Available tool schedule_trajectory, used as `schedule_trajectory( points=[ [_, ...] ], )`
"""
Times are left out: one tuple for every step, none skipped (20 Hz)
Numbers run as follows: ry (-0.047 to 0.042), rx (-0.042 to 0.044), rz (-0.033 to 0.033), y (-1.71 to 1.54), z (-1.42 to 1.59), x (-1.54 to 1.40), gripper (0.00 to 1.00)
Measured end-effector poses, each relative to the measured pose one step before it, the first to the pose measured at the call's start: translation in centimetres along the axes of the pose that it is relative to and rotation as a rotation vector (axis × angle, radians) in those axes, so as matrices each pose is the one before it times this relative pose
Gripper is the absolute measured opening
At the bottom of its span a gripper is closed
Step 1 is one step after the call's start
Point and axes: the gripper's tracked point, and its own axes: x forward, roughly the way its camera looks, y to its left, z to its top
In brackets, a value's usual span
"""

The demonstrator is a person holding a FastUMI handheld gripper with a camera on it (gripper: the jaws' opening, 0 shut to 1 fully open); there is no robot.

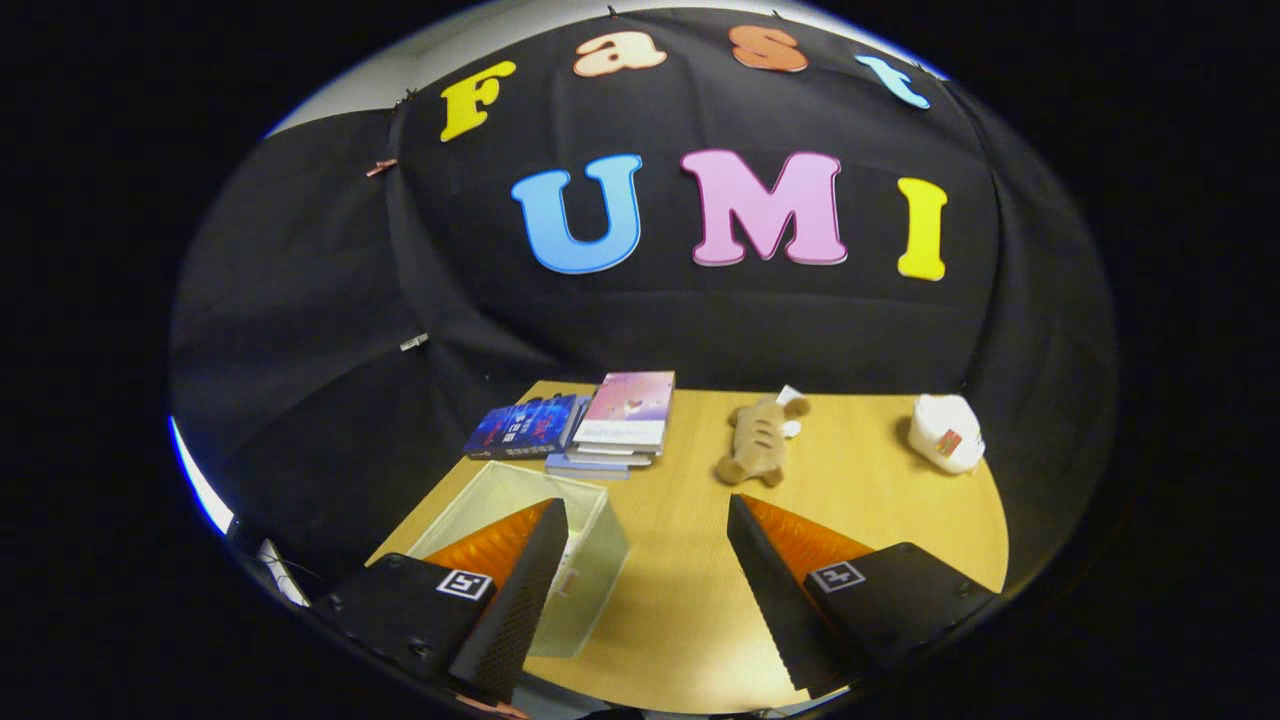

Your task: Open the storage box then place both shoes into the box .Put the left shoe in first, then the right shoe, with the right side of both shoes facing outward in a uniform manner.

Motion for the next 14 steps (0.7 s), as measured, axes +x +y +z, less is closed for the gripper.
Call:
schedule_trajectory(
  points=[
    [-0.03595, -0.01585, -0.00378, -1.519, 1.077, -0.873, 0.99],
    [-0.03774, -0.00727, -0.00802, -1.599, 1.091, -0.847, 0.99],
    [-0.04045, -0.00302, 0.00072, -1.185, 1.087, -0.724, 0.99],
    [-0.04492, -0.00160, -0.00277, -1.435, 1.092, -0.659, 0.99],
    [-0.04176, -0.00051, -0.00596, -1.526, 1.151, -0.811, 0.98],
    [-0.03974, 0.00206, -0.00555, -1.362, 0.906, -0.595, 0.99],
    [-0.03474, -0.00940, -0.00771, -1.474, 0.944, -0.733, 0.98],
    [-0.03886, -0.01284, -0.02085, -2.002, 0.810, -0.414, 0.98],
    [-0.03421, -0.00124, -0.01949, -1.392, 0.441, -0.334, 0.98],
    [-0.01843, 0.01768, -0.00947, -1.142, 0.581, -0.557, 0.98],
    [-0.00708, 0.02797, -0.00267, -0.589, 0.144, -0.877, 0.98],
    [-0.01113, 0.00380, -0.01121, -0.822, 0.062, -0.465, 0.98],
    [-0.00776, -0.00614, -0.02500, -1.304, -0.319, -0.144, 0.98],
    [-0.00489, -0.00529, -0.03354, -1.079, -0.405, -0.215, 0.98]
  ],
)
